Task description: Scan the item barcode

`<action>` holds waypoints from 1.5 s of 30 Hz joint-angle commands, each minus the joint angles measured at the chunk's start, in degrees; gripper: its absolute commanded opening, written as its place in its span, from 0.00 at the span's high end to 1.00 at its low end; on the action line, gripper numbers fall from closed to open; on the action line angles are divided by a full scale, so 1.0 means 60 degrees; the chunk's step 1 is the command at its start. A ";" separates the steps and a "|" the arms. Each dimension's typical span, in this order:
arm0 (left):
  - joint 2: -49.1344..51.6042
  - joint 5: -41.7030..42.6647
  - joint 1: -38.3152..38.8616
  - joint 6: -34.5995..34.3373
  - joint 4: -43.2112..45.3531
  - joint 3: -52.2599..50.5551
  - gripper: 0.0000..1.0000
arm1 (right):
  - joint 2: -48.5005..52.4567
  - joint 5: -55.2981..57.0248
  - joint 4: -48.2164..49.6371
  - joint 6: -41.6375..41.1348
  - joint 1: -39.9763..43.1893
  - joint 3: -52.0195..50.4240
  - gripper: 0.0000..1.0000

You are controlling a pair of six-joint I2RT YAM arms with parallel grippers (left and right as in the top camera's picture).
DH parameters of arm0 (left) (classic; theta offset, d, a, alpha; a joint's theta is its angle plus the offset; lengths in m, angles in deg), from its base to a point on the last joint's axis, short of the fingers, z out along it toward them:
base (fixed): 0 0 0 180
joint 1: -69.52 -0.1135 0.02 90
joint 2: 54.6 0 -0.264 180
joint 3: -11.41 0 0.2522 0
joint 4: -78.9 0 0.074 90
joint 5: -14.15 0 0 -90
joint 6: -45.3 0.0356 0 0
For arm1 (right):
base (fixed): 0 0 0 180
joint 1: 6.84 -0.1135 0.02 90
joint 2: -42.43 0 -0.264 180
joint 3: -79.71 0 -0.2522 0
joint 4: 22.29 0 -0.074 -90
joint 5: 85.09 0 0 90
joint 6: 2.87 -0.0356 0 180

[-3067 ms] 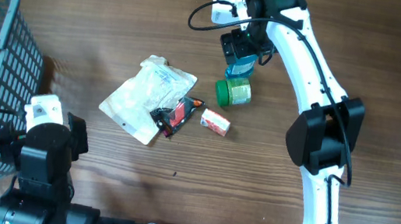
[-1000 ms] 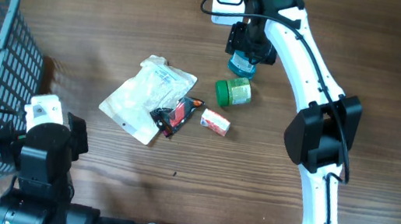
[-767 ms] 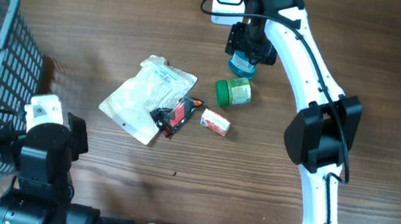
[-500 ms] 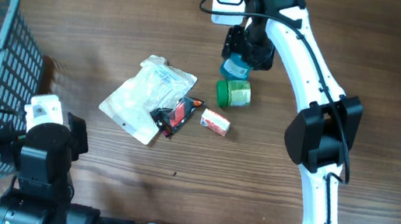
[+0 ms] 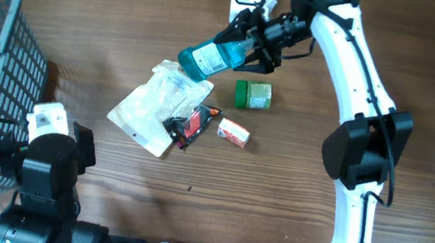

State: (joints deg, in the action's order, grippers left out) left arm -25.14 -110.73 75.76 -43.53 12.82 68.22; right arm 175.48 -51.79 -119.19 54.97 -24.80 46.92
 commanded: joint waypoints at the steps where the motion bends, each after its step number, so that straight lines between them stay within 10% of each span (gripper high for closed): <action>1: -0.0007 -0.0095 -0.0069 0.0007 0.0022 0.0025 0.00 | -0.0506 -0.1938 0.0113 -0.0769 0.0350 0.0153 0.38; 10: -0.0007 -0.0095 -0.0069 0.0007 0.0022 0.0025 0.00 | -0.0506 -0.2470 0.1381 -0.3140 0.0506 0.0153 0.37; 28: -0.0007 -0.0095 -0.0069 0.0004 0.0022 0.0025 0.00 | -0.0506 -0.2565 0.1840 -0.3424 0.0506 0.0153 0.38; 40: -0.0007 -0.0095 -0.0069 0.0004 0.0022 0.0025 0.00 | -0.0506 -0.2484 0.2477 -0.3300 0.0506 0.0153 0.38; 45: -0.0007 -0.0095 -0.0069 0.0007 0.0022 0.0025 0.00 | -0.0506 -0.0801 0.3952 -0.1257 0.0506 0.0153 0.37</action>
State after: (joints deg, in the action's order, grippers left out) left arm -25.14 -110.73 75.76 -43.53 12.80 68.24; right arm 175.46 -60.58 -97.35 38.62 -22.11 46.90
